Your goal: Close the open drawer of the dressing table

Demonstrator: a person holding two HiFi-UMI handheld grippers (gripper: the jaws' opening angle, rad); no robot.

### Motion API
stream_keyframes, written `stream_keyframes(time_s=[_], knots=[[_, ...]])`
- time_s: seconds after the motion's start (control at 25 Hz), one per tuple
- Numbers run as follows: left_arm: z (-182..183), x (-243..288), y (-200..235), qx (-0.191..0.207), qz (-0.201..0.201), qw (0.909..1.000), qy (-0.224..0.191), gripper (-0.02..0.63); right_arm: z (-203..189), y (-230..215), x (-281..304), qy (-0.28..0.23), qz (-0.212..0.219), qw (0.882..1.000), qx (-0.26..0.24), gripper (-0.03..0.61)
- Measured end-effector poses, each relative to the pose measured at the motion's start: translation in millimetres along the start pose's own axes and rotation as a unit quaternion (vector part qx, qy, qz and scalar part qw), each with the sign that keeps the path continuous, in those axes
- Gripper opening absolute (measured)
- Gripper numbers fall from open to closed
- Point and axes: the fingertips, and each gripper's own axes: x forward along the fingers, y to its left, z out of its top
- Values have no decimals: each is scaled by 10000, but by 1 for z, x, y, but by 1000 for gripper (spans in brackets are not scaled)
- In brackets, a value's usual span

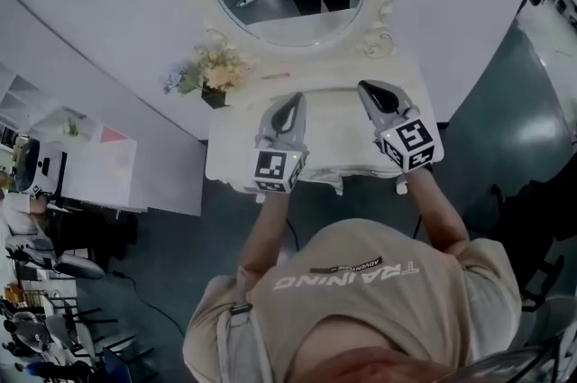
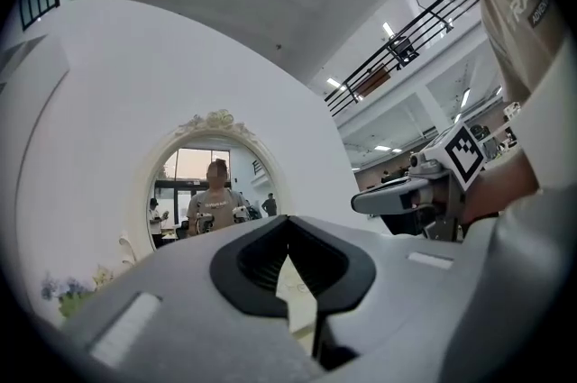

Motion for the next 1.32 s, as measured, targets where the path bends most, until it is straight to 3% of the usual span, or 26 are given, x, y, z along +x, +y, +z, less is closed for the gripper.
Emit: stream_keyframes(time_s=[0.2, 0.4, 0.56, 1.08, 1.32], knots=[[12, -7, 0, 80, 39, 9999, -70, 0, 15, -4, -3, -166, -95, 9998, -44, 3], [2, -24, -5, 154, 123, 9998, 105, 0, 9, -7, -21, -108, -292, 9994, -144, 3], [-21, -34, -11, -33, 59, 9994, 338, 0, -5, 3, -29, 96, -206, 9996, -154, 3], [-32, -47, -34, -250, 66, 9994, 240, 0, -27, 24, -45, 91, 8, 9999, 74, 3], [-55, -46, -41, -433, -44, 9983, 376, 0, -40, 18, -42, 189, -70, 9996, 180, 3]])
